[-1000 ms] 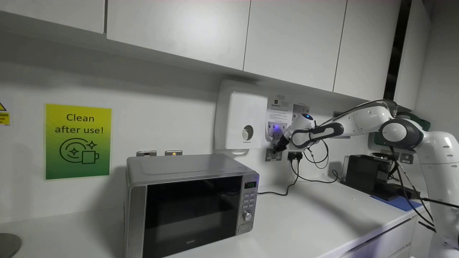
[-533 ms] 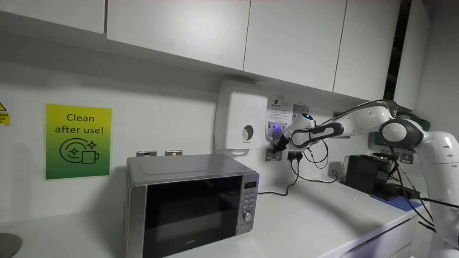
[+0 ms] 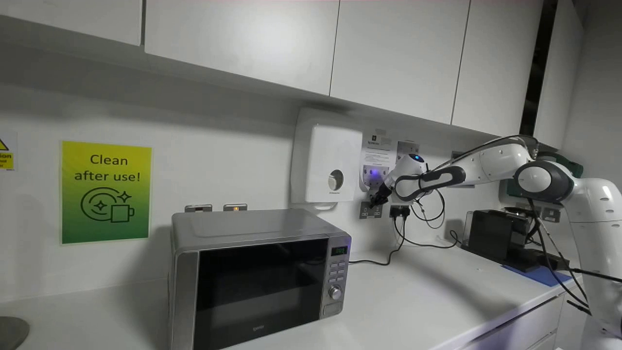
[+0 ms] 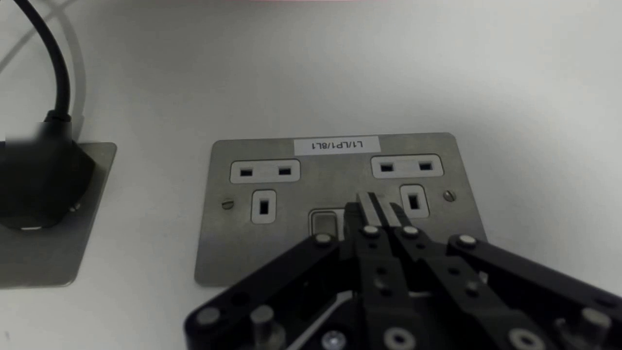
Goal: Press a switch on the bottom left wall socket.
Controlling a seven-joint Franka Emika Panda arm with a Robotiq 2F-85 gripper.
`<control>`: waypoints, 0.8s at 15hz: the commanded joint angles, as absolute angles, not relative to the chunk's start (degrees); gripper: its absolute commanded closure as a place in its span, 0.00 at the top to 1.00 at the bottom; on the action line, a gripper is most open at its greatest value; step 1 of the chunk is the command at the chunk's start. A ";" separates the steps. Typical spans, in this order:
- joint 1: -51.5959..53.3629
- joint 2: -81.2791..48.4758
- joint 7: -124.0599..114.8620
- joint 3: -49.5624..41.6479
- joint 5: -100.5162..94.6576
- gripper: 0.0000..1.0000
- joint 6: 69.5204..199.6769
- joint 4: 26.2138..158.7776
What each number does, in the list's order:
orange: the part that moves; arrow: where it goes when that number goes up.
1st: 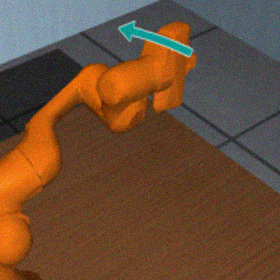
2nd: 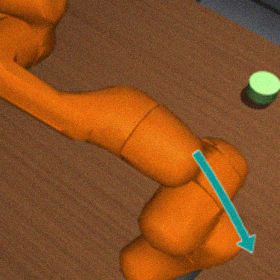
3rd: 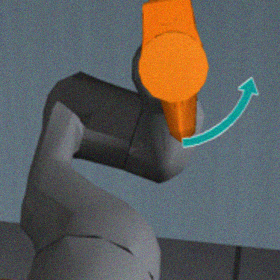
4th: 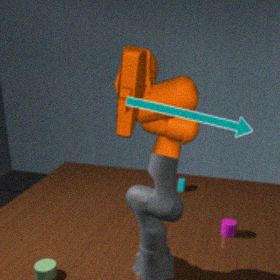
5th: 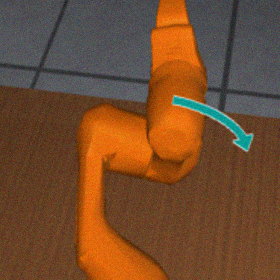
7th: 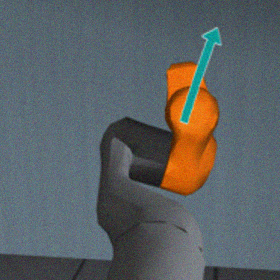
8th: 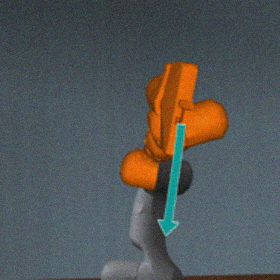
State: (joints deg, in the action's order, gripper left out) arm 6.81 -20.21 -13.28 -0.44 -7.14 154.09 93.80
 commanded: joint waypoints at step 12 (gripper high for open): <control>6.84 -21.71 -13.88 -1.09 -6.38 0.00 156.15 88.55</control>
